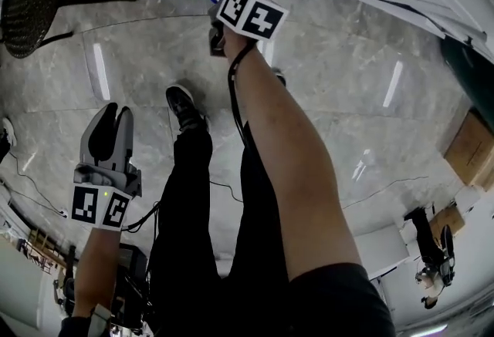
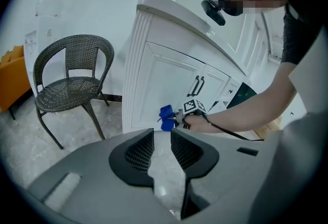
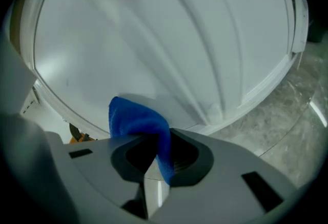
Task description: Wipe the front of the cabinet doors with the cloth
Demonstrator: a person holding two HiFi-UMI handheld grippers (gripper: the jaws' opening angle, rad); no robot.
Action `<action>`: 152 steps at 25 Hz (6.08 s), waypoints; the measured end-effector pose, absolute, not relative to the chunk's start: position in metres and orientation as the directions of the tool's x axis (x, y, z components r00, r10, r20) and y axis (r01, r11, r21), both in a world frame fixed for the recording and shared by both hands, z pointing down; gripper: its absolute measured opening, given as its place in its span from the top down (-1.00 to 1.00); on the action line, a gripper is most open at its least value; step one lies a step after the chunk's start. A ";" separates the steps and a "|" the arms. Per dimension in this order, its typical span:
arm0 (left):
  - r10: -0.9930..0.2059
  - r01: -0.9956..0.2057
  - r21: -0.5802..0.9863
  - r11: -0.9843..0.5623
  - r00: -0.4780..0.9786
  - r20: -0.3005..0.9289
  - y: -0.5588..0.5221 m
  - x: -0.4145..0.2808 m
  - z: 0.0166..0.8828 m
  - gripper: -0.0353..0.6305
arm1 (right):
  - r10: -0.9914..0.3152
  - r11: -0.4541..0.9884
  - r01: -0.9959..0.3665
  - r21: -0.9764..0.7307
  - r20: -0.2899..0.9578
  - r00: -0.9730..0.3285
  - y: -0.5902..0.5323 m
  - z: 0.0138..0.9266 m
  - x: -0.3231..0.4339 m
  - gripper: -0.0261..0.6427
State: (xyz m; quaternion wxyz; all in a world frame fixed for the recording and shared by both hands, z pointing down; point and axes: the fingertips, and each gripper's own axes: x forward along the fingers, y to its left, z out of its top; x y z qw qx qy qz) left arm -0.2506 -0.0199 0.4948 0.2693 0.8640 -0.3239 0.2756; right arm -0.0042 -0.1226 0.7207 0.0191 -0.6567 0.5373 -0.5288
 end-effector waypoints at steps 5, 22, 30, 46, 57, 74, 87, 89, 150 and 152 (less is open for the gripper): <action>-0.411 -0.667 0.273 -0.694 0.677 0.611 -0.013 -0.198 0.483 0.58 | -0.713 -0.451 -0.673 -0.586 0.690 -0.123 -0.094 0.726 0.056 0.75; -0.479 -0.723 0.312 -0.616 0.658 0.580 -0.028 -0.236 0.488 0.58 | -0.641 -0.303 -0.764 -0.569 0.715 -0.279 -0.079 0.728 -0.034 0.75; -0.502 -0.733 0.349 -0.584 0.664 0.555 -0.035 -0.295 0.482 0.58 | -0.560 -0.105 -0.798 -0.594 0.698 -0.446 -0.142 0.729 -0.191 0.75; -0.548 -0.782 0.401 -0.477 0.621 0.560 -0.045 -0.358 0.476 0.58 | -0.641 -0.155 -0.628 -0.762 0.562 -0.523 -0.203 0.737 -0.176 0.75; -0.496 -0.724 0.422 -0.546 0.685 0.533 -0.041 -0.267 0.451 0.58 | -0.676 -0.256 -0.691 -0.676 0.636 -0.372 -0.144 0.739 -0.038 0.75; -0.395 -0.619 0.374 -0.690 0.756 0.522 -0.018 -0.122 0.419 0.58 | -0.795 -0.258 -0.631 -0.732 0.532 -0.292 -0.030 0.624 0.060 0.75; -0.459 -0.631 0.281 -0.723 0.743 0.487 -0.042 -0.074 0.353 0.58 | -0.839 -0.047 -0.673 -0.738 0.395 -0.374 0.027 0.449 0.038 0.75; -0.472 -0.647 0.284 -0.708 0.732 0.491 -0.040 -0.069 0.351 0.58 | -0.841 -0.011 -0.694 -0.720 0.382 -0.384 0.029 0.429 0.038 0.75; -0.178 -0.414 0.362 -0.836 0.827 0.534 0.081 0.104 0.386 0.58 | -0.892 -0.119 -0.698 -0.706 0.385 -0.238 0.014 0.436 0.298 0.75; -0.174 -0.409 0.364 -0.837 0.829 0.531 0.080 0.102 0.385 0.58 | -0.898 -0.145 -0.715 -0.683 0.395 -0.195 0.015 0.436 0.296 0.75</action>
